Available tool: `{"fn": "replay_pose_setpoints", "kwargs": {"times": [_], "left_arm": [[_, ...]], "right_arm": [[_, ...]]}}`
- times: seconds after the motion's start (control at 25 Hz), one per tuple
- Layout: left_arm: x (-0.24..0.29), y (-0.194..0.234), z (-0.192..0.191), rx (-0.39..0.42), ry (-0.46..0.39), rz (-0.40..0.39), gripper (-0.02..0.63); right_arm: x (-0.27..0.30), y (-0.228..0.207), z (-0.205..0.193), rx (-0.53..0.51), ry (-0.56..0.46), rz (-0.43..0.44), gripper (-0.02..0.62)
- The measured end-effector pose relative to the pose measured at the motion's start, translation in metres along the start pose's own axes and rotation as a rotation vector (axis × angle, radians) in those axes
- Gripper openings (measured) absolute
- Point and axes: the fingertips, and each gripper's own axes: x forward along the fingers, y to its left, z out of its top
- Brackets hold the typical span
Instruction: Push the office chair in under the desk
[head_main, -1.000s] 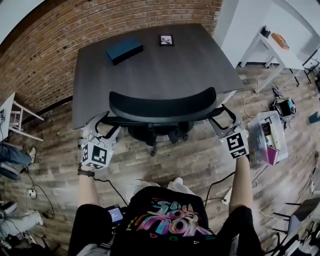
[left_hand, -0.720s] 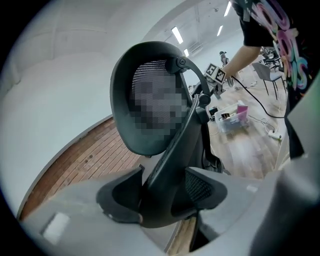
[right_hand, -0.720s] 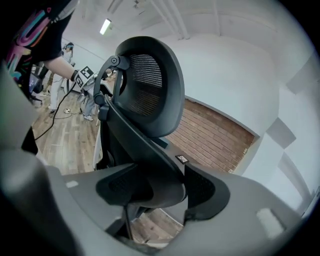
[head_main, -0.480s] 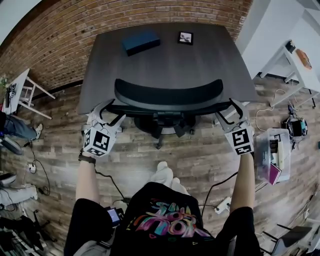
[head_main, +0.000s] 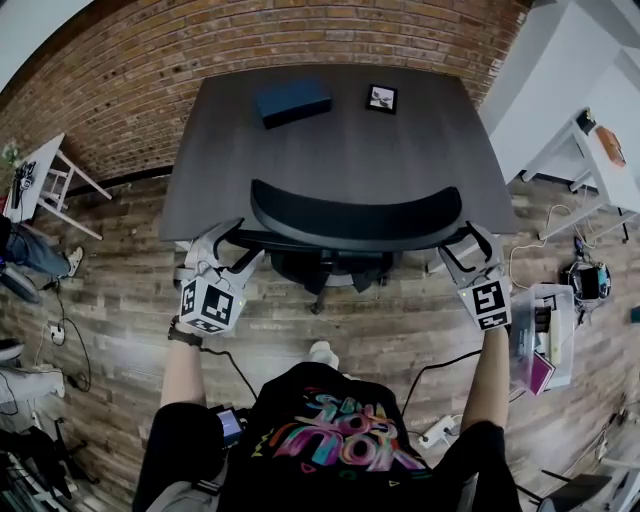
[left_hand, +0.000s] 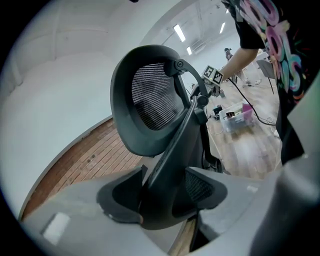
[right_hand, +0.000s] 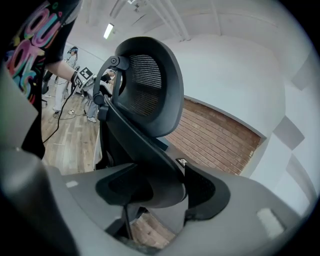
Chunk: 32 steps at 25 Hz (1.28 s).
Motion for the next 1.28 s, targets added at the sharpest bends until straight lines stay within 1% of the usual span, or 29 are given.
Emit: {"fn": "replay_pose_setpoints", "kwargs": {"times": [0.2, 0.44, 0.52, 0.72, 0.84, 1.04, 1.2, 1.28], "left_arm": [[-0.002, 0.003, 0.001, 0.009, -0.006, 0.003, 0.267], [-0.001, 0.001, 0.002, 0.02, -0.025, 0.016, 0.267], [-0.002, 0.002, 0.001, 0.027, -0.029, 0.018, 0.267], [-0.002, 0.001, 0.002, 0.036, -0.027, 0.031, 0.267], [-0.001, 0.0, 0.003, 0.04, -0.028, 0.025, 0.267], [-0.003, 0.0, 0.003, 0.043, -0.016, 0.001, 0.267], [-0.007, 0.002, 0.001, 0.03, 0.002, 0.011, 0.267], [-0.011, 0.004, 0.002, 0.001, 0.001, 0.028, 0.268]], "right_arm": [[0.0, -0.002, 0.004, 0.005, -0.016, 0.002, 0.29], [-0.001, -0.003, -0.004, 0.048, -0.034, -0.019, 0.301], [0.0, -0.002, -0.006, 0.052, -0.027, -0.019, 0.302], [0.0, -0.004, -0.001, 0.044, -0.064, -0.016, 0.302], [-0.002, -0.004, -0.004, 0.045, -0.055, -0.014, 0.305], [-0.001, -0.001, -0.002, 0.026, -0.021, 0.015, 0.304], [-0.005, -0.003, -0.006, 0.039, -0.01, 0.009, 0.302], [-0.01, -0.005, -0.005, 0.082, -0.026, 0.012, 0.296]]}}
